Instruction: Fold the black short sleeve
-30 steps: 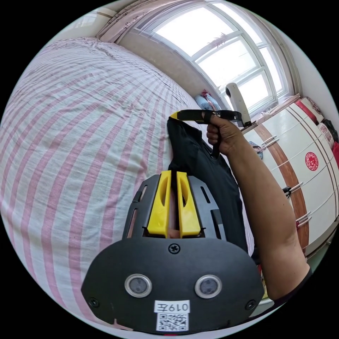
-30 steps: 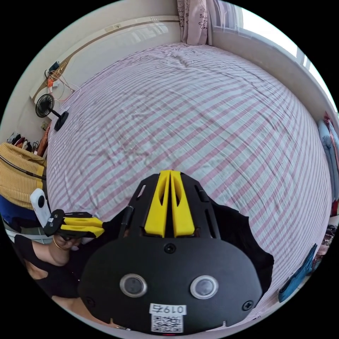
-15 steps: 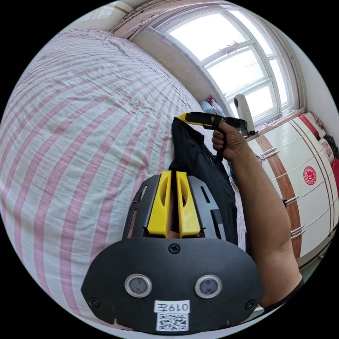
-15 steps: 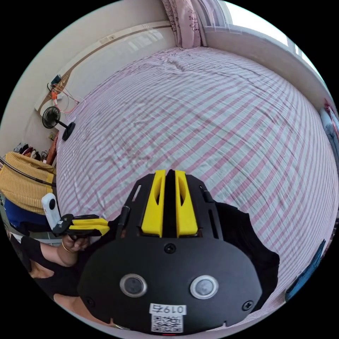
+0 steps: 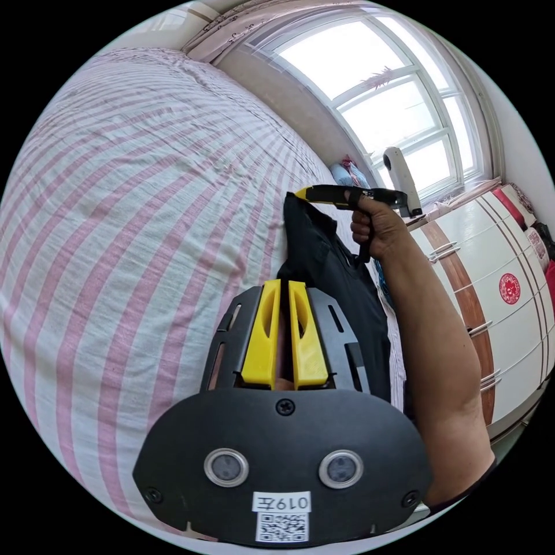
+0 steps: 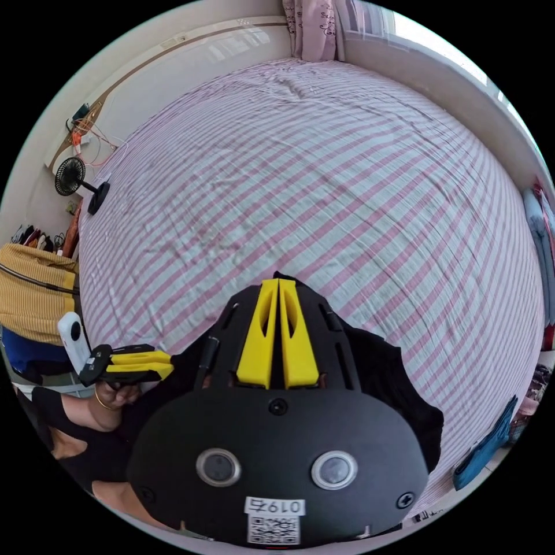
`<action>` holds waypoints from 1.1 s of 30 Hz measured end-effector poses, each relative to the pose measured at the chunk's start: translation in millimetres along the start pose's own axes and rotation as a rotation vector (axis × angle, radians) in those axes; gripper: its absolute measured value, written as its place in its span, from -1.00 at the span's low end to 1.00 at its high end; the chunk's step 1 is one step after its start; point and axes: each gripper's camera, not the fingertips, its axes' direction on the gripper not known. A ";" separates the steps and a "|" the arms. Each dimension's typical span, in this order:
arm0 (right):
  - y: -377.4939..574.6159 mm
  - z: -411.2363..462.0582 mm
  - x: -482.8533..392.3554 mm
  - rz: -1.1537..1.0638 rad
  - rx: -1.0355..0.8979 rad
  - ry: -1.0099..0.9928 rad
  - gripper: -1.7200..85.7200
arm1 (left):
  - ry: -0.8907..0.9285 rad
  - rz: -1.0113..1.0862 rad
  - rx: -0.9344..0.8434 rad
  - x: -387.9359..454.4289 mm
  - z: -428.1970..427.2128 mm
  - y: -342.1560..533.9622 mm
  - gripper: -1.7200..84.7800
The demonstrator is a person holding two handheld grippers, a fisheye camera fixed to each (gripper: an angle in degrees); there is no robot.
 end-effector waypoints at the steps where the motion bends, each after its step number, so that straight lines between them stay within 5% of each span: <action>1: 1.0 -2.6 1.7 0.004 0.021 0.009 -0.98 | -0.003 0.001 0.002 0.8 -0.2 0.6 -0.92; 10: 2.2 5.7 17.2 -0.010 -0.001 -0.072 -0.82 | -0.001 -0.001 0.000 5.4 0.4 5.1 -0.92; 17: 4.1 21.4 19.4 -0.036 -0.054 -0.020 -0.96 | -0.012 -0.005 0.010 12.0 0.6 10.9 -0.92; 23: 22.6 14.0 41.0 0.057 0.086 0.007 -0.98 | -0.172 0.030 0.075 36.7 -5.5 20.0 -0.93; 33: 55.8 16.4 74.8 0.054 0.126 -0.100 -0.79 | -0.097 -0.016 0.043 31.5 -7.5 21.1 -0.90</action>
